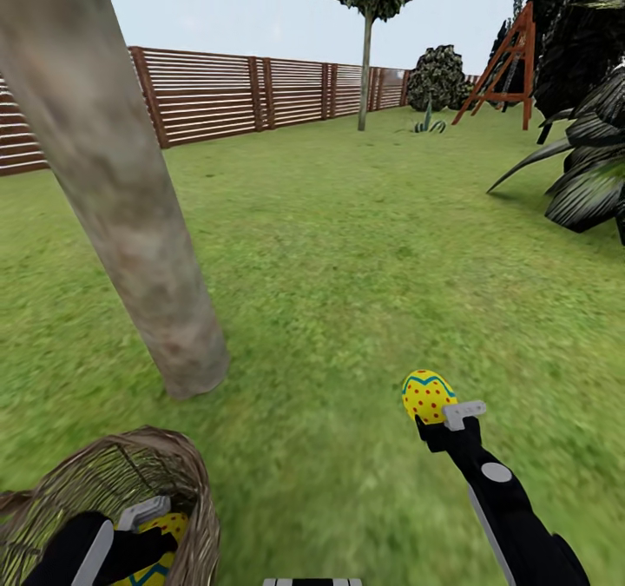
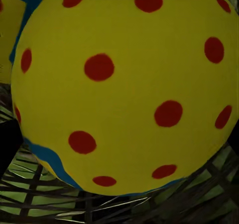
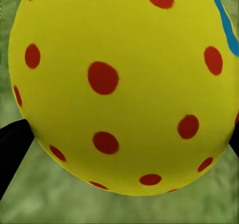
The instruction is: Take the three Easter eggs out of the wicker basket on the lawn in the garden, then place them on the lawn next to a single tree (choose any tree) so that all three eggs are next to the same tree and none are left in the basket.
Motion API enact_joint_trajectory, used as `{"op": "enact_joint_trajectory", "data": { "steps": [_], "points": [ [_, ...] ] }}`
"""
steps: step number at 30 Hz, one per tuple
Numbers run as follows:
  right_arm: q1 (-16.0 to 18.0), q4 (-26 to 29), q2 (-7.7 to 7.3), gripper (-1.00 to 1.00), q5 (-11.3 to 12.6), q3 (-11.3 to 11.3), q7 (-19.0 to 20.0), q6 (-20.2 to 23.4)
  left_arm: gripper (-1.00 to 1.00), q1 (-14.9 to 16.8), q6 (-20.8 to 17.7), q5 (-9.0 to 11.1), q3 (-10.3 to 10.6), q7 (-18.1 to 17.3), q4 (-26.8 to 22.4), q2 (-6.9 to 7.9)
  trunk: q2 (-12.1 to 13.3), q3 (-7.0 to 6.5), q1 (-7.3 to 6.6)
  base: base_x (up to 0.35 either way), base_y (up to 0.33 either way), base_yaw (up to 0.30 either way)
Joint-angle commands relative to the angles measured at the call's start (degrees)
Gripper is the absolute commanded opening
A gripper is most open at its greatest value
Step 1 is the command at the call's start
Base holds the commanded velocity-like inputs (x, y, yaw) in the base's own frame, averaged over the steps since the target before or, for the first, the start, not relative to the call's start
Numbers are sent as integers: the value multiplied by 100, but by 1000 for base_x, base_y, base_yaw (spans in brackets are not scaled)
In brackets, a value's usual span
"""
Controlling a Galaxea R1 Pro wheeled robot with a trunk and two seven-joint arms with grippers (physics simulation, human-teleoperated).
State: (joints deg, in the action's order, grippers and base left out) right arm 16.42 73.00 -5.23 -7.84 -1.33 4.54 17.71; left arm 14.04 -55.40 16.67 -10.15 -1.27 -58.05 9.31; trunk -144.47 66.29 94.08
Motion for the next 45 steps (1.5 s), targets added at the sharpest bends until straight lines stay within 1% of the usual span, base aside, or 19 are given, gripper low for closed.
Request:
{"op": "enact_joint_trajectory", "data": {
  "steps": [1, 3, 5, 11, 13, 16, 18, 20, 22, 26, 27, 34, 35, 37, 38, 42, 45],
  "points": [
    [2, -3, 3, -100, -60, -9, 53, 121, -100, 2, -24, -2, -5, -14, -24, 0, 0, -18, -3, 0, 0, 0],
    [2, -41, -30, -100, -41, -20, 63, 347, -100, 2, -7, -5, -19, -14, -70, 6, 2, -62, -9, 0, 0, 0],
    [2, -51, -54, -100, -19, -39, 65, 408, -100, 2, 2, -6, -19, -14, -75, 4, 5, -107, -14, 0, 0, 0],
    [2, -94, -40, -100, -24, -34, 65, 526, -100, 2, -22, -14, -34, -6, -69, 9, 13, -239, -29, 0, 0, 0],
    [2, -113, -23, -100, -40, -19, 65, 675, -100, 2, -20, -15, -39, -5, -67, 10, 16, -284, -34, 0, 0, 0],
    [2, -148, -2, -100, -50, -9, 65, 771, -100, 2, 19, -18, -39, 8, -24, 6, 16, -284, -34, 0, 0, 0],
    [2, -175, -4, -100, -49, -6, 65, 955, -100, 2, 28, -23, -35, 6, -8, 2, 16, -284, -34, 0, 0, 0],
    [2, -240, -70, -100, -60, -34, 90, 885, -100, -63, 74, 39, -22, -37, -74, 68, 16, -284, -34, 0, 0, 0],
    [2, -305, -134, -100, -54, -34, 91, 882, -100, -115, 75, 34, -32, -41, -134, 114, 16, -284, -34, 0, 0, 0],
    [2, -433, -264, -100, -47, -60, 100, 822, -100, -129, 132, 38, -56, -40, -154, -17, 16, -284, -34, 0, 0, 0],
    [2, -466, -296, -100, -49, -58, 95, 825, -100, -130, 134, 38, -57, -40, -154, -23, 16, -284, -34, 0, 0, 0],
    [2, -691, -271, -100, -51, -27, 83, 846, -100, -130, 135, 38, -66, -40, -163, -8, 16, -284, -34, 0, 0, 0],
    [2, -1216, -269, -100, -51, -26, 83, 847, -100, -130, 135, 38, -66, -40, -163, -5, 16, -284, -34, 0, 0, 0],
    [2, -1217, -274, -100, -51, -26, 83, 848, -100, -130, 134, 39, -88, -40, -171, 10, 16, -284, -34, 0, 0, 0],
    [2, -1217, -276, -100, -51, -25, 83, 849, -100, -130, 133, 39, -164, -34, -203, 10, 17, -306, -37, 0, 0, 0],
    [2, -1226, -260, -100, -53, -16, 83, 864, -100, -130, 127, 38, -292, -23, -249, 11, 22, -394, -47, -56, 0, 0],
    [2, -1226, -253, -100, -51, 153, 75, 852, -100, -130, 126, 38, -319, -22, -255, 10, 26, -461, -55, -178, 0, 0]
  ]
}}
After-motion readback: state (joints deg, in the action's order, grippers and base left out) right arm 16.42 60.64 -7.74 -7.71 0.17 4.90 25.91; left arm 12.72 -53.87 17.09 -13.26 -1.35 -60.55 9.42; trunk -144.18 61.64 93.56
